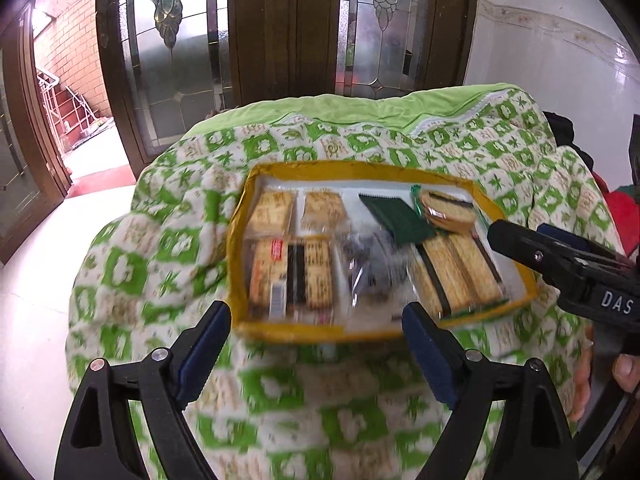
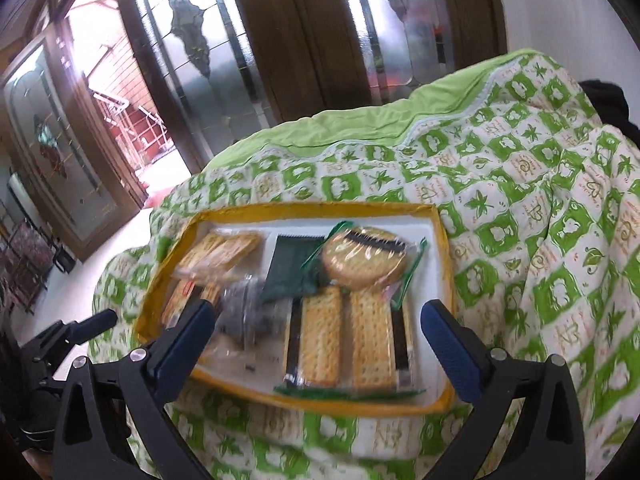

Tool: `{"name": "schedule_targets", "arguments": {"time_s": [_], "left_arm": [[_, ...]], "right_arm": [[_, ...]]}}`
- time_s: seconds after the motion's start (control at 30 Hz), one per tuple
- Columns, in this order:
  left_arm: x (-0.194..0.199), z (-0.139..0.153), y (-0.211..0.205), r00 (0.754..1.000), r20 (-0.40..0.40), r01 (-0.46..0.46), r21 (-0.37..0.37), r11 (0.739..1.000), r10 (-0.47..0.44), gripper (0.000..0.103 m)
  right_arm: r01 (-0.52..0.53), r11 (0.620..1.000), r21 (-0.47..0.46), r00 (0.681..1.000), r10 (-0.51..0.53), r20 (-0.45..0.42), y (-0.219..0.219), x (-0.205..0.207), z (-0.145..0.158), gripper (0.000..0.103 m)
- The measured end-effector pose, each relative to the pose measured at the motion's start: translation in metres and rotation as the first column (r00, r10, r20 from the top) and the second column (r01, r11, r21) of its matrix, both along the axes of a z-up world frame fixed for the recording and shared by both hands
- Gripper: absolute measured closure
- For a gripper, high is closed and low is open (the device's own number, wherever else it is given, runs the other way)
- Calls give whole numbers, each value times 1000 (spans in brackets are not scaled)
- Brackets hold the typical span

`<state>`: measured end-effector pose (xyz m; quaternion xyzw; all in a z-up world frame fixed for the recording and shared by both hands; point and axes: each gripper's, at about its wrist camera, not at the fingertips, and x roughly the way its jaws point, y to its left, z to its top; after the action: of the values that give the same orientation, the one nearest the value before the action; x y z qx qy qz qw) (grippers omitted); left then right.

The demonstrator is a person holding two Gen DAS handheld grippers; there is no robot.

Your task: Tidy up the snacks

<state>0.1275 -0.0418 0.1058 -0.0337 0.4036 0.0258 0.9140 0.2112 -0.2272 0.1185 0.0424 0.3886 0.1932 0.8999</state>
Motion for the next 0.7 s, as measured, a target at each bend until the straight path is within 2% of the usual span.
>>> {"name": "schedule_targets", "arguments": {"time_s": [0.2,0.37,0.7], "left_arm": [[-32,-3,-3,1000,0,-8,38,999,8,11],[-57,-3,-1,999,15,-40,46,998,39,2],[-88,-3,8,994,42,-99,79,992,96,1]], "right_arm": [[-14,1000,-15,1000,14,-6,-1,-24,-5,0],[-15,1000,-12,1000,15,-17,-5,-39,-9,0],[-13,999,45,999,14,-36,-16,-76,-10,0]]}}
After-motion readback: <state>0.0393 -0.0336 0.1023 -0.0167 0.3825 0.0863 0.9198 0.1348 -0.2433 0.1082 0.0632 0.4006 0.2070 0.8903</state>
